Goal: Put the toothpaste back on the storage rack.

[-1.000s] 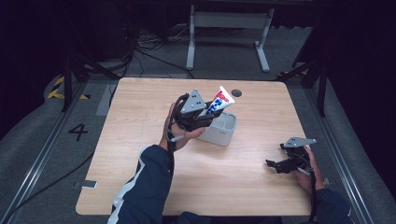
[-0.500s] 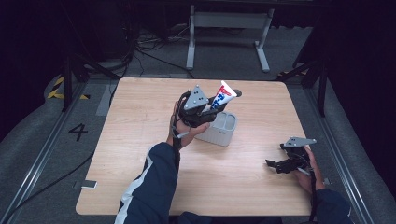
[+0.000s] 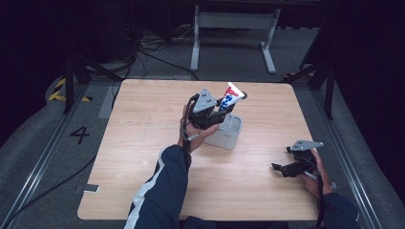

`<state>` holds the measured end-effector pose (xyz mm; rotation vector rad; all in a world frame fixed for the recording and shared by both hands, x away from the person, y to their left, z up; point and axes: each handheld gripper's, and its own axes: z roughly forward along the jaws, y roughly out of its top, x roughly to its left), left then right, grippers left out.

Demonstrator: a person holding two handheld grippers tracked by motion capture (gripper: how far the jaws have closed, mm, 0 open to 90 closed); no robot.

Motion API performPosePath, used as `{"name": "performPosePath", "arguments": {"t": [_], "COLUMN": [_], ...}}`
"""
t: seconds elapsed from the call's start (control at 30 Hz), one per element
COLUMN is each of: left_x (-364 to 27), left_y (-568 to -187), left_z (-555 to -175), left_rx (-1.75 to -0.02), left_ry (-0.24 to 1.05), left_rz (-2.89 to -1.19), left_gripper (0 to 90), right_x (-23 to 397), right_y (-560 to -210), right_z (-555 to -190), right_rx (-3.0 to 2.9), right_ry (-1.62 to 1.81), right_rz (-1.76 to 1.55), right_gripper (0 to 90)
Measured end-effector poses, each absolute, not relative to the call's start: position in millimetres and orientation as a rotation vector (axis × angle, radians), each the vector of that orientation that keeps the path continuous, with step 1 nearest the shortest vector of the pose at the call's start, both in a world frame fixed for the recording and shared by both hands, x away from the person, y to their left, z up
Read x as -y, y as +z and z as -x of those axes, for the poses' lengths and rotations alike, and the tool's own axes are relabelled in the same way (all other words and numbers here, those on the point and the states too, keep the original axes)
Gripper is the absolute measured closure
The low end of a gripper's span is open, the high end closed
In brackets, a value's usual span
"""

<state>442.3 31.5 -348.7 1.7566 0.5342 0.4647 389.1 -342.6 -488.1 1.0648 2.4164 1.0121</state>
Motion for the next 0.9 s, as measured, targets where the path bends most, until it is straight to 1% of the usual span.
{"name": "performPosePath", "arguments": {"t": [0.47,0.67,0.73,0.9], "left_x": [-29,-26,-26,-24], "left_y": [-363,-368,-370,-376], "left_z": [-450,-456,-456,-459], "left_rx": [-0.582,-0.590,-0.599,-0.604], "left_ry": [0.479,0.485,0.463,0.463], "left_rz": [-1.720,-1.732,-1.722,-1.731], "left_gripper": [65.8,65.8,65.8,65.7], "right_x": [343,343,343,343], "right_y": [-488,-488,-488,-488], "right_z": [-389,-389,-389,-389], "right_rx": [-2.416,-2.415,-2.416,-2.415], "right_ry": [1.013,1.013,1.013,1.014], "right_rz": [-1.065,-1.063,-1.063,-1.062], "right_gripper": [0.9,1.0,1.0,1.2]}}
